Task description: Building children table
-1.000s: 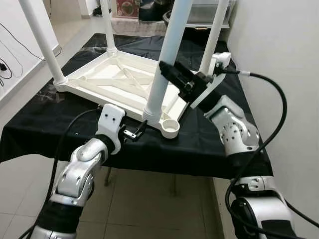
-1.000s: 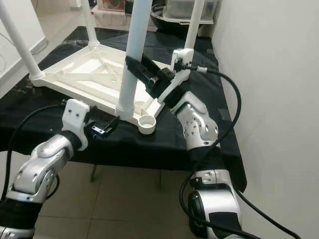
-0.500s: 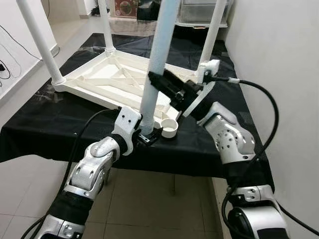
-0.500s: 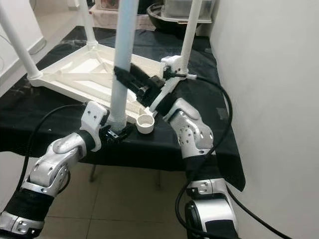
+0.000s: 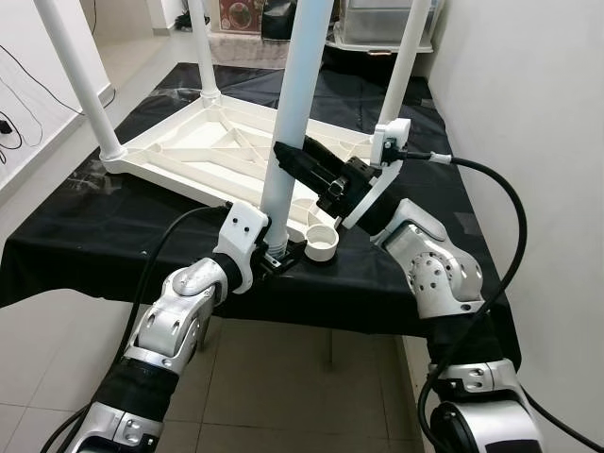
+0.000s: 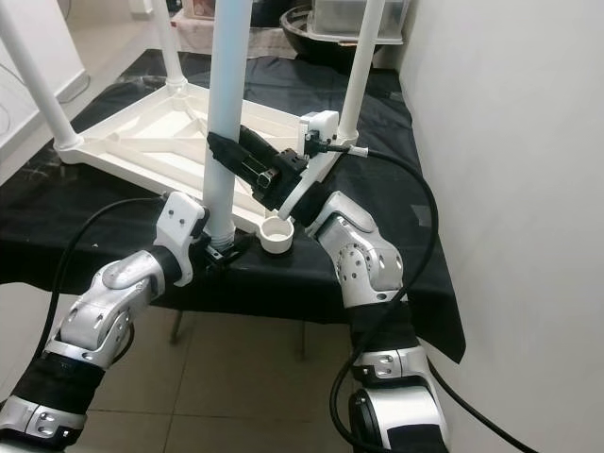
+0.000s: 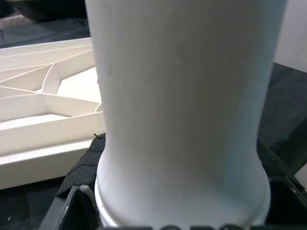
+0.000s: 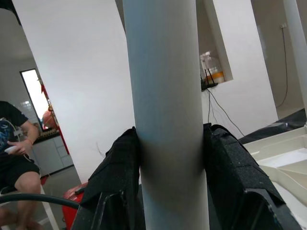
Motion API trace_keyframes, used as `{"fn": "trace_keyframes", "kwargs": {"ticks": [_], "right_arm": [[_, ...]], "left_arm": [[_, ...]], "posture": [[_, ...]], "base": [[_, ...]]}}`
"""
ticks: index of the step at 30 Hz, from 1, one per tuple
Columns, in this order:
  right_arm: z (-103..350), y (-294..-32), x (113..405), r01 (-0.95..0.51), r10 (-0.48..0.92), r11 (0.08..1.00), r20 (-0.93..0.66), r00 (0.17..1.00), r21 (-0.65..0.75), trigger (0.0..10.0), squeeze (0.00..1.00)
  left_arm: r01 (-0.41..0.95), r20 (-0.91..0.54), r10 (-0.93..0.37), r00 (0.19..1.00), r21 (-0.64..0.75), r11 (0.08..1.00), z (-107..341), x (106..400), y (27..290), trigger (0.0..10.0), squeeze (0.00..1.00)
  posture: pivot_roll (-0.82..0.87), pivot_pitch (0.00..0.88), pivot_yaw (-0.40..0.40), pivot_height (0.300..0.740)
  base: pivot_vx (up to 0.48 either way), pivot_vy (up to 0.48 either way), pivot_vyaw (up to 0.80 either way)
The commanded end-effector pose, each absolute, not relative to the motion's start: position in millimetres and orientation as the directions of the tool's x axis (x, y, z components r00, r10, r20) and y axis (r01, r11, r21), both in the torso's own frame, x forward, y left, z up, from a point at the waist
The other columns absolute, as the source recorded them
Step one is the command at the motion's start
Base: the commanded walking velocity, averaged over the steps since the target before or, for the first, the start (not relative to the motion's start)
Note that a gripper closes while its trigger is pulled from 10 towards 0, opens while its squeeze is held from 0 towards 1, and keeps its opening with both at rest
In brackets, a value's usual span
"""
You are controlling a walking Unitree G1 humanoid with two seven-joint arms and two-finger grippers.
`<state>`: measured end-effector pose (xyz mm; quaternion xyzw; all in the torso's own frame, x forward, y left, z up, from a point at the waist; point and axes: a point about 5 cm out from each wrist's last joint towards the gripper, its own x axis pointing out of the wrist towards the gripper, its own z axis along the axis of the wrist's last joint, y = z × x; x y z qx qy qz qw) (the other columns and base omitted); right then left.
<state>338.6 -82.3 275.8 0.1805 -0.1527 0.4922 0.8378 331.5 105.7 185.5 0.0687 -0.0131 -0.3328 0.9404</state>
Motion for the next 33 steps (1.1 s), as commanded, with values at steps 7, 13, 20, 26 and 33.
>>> {"fn": "trace_keyframes", "kwargs": {"ticks": [7, 13, 20, 26, 33], "right_arm": [[273.9, -77.7, 332.6, -0.89, 0.784, 0.43, 0.426, 0.452, 0.151, 0.0, 0.0], [271.0, -76.5, 333.1, -0.883, 0.791, 0.45, 0.397, 0.465, 0.138, 10.0, 1.0], [269.6, -74.0, 332.4, -0.881, 0.799, 0.455, 0.379, 0.468, 0.129, 10.0, 0.0], [267.1, -70.7, 331.2, -0.882, 0.807, 0.455, 0.363, 0.466, 0.122, 10.0, 0.0], [265.9, -69.1, 332.0, -0.877, 0.804, 0.464, 0.356, 0.476, 0.123, 10.0, 0.0]], "left_arm": [[0.623, -0.039, -0.627, 0.778, 0.177, 0.762, 178.6, 331.9, 104.9, 10.0, 0.0], [0.607, -0.064, -0.61, 0.79, 0.231, 0.761, 174.9, 332.0, 108.0, 10.0, 0.0], [0.609, -0.069, -0.613, 0.787, 0.247, 0.754, 174.3, 331.9, 110.5, 10.0, 0.0], [0.626, -0.082, -0.631, 0.772, 0.275, 0.73, 171.6, 330.2, 108.0, 10.0, 0.0], [0.639, -0.083, -0.644, 0.761, 0.267, 0.721, 169.8, 328.7, 103.0, 10.0, 0.0]], "posture": [[0.09, 0.108, -0.015, 0.74], [0.09, 0.108, -0.015, 0.74], [0.09, 0.104, -0.01, 0.74], [0.09, 0.103, -0.011, 0.74], [0.09, 0.099, -0.009, 0.74]], "base": [[0.0, 0.0, 0.0], [0.0, 0.0, 0.0], [0.0, 0.0, 0.0], [0.0, 0.0, 0.0], [0.0, 0.0, 0.0]]}}
